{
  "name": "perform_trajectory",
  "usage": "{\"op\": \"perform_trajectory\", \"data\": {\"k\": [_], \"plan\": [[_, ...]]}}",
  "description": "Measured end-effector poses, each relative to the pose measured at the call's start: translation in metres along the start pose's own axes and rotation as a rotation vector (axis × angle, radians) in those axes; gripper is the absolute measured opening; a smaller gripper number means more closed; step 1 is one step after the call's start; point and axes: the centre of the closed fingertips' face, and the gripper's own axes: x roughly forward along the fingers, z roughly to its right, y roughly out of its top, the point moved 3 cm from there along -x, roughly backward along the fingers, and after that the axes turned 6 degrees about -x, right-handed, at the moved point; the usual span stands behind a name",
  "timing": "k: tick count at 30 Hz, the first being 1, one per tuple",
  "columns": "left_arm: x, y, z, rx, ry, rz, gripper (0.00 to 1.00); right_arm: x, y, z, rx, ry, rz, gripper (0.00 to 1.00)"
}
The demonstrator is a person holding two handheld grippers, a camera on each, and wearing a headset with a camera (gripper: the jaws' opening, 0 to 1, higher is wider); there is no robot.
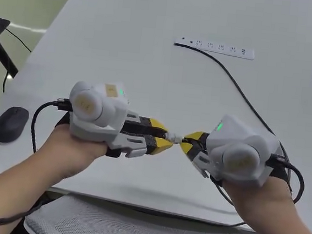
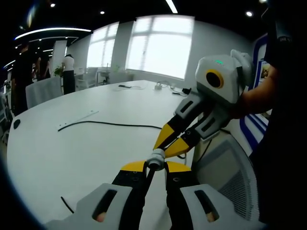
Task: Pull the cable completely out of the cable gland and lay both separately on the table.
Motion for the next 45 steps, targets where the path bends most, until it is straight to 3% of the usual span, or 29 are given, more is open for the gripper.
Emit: {"op": "perform_trajectory", "data": {"k": [13, 16, 32, 45], "plan": [[-0.002, 0.003, 0.0, -0.009, 0.007, 0.013, 0.14, -0.003, -0.01, 0.008, 0.092, -0.012, 0.011, 0.0], [-0.002, 0.004, -0.001, -0.01, 0.007, 0.014, 0.15, -0.003, -0.014, 0.011, 0.161, -0.013, 0.022, 0.0], [-0.004, 0.009, -0.005, -0.028, 0.012, 0.038, 0.15, -0.005, -0.055, 0.029, 0.311, -0.082, -0.029, 0.0], [-0.003, 0.007, -0.003, -0.028, 0.009, 0.038, 0.14, -0.003, -0.085, 0.035, 0.548, -0.101, -0.04, 0.0]]}}
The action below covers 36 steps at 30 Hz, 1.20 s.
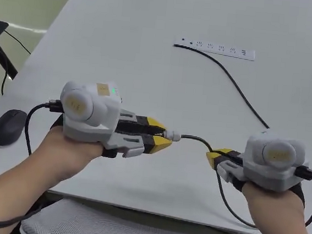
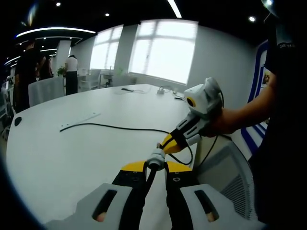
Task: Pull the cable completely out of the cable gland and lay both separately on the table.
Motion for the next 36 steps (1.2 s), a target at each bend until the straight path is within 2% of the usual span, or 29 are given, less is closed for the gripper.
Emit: {"op": "perform_trajectory", "data": {"k": [6, 12, 13, 16, 18, 32, 36], "plan": [[-0.001, 0.0, 0.0, -0.006, -0.001, 0.007, 0.15, 0.003, -0.014, 0.009, 0.092, -0.017, -0.018, 0.0], [-0.002, -0.001, 0.001, -0.008, -0.002, 0.008, 0.15, 0.006, -0.026, 0.015, 0.25, -0.012, -0.025, 0.0], [-0.002, -0.001, 0.001, -0.009, -0.002, 0.008, 0.15, 0.006, -0.027, 0.016, 0.251, -0.014, -0.025, 0.0], [-0.001, -0.002, 0.001, -0.007, -0.003, 0.002, 0.15, 0.005, -0.026, 0.014, 0.243, -0.011, -0.024, 0.0], [-0.001, -0.002, 0.001, -0.007, -0.003, 0.002, 0.15, 0.004, -0.025, 0.013, 0.192, -0.012, -0.026, 0.0], [-0.004, -0.001, -0.003, -0.008, 0.01, -0.001, 0.15, -0.001, -0.025, 0.01, 0.115, -0.012, -0.013, 0.01], [-0.004, -0.001, -0.002, -0.007, 0.01, -0.005, 0.15, -0.001, -0.023, 0.008, 0.06, -0.007, -0.02, 0.02]]}}
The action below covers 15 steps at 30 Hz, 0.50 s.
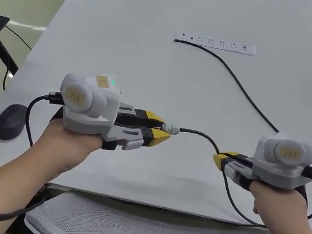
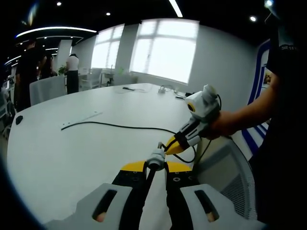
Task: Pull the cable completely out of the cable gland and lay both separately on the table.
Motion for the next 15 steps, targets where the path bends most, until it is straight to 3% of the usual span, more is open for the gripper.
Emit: {"op": "perform_trajectory", "data": {"k": [7, 10, 15], "plan": [[0.0, -0.001, 0.001, 0.0, -0.004, -0.001, 0.15, -0.005, 0.005, -0.007, -0.121, 0.003, -0.01, 0.06], [0.0, -0.001, 0.002, 0.0, -0.006, -0.003, 0.15, -0.009, 0.014, -0.011, -0.188, 0.009, 0.003, 0.11], [0.0, -0.002, 0.003, 0.001, -0.011, -0.008, 0.15, -0.016, 0.038, -0.03, -0.328, 0.062, 0.046, 0.19]]}}
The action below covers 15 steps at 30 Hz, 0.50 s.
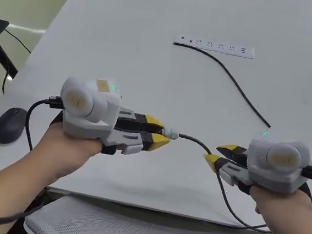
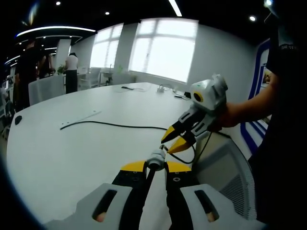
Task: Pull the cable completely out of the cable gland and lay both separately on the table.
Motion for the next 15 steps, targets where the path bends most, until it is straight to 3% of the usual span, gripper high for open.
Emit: {"op": "perform_trajectory", "data": {"k": [6, 15], "plan": [[-0.001, -0.001, 0.0, 0.002, -0.004, -0.007, 0.15, 0.001, 0.034, -0.02, -0.19, 0.051, 0.033, 0.21], [-0.002, -0.001, -0.001, 0.006, -0.006, -0.01, 0.15, 0.012, 0.054, -0.039, -0.369, 0.083, 0.024, 0.14]]}}
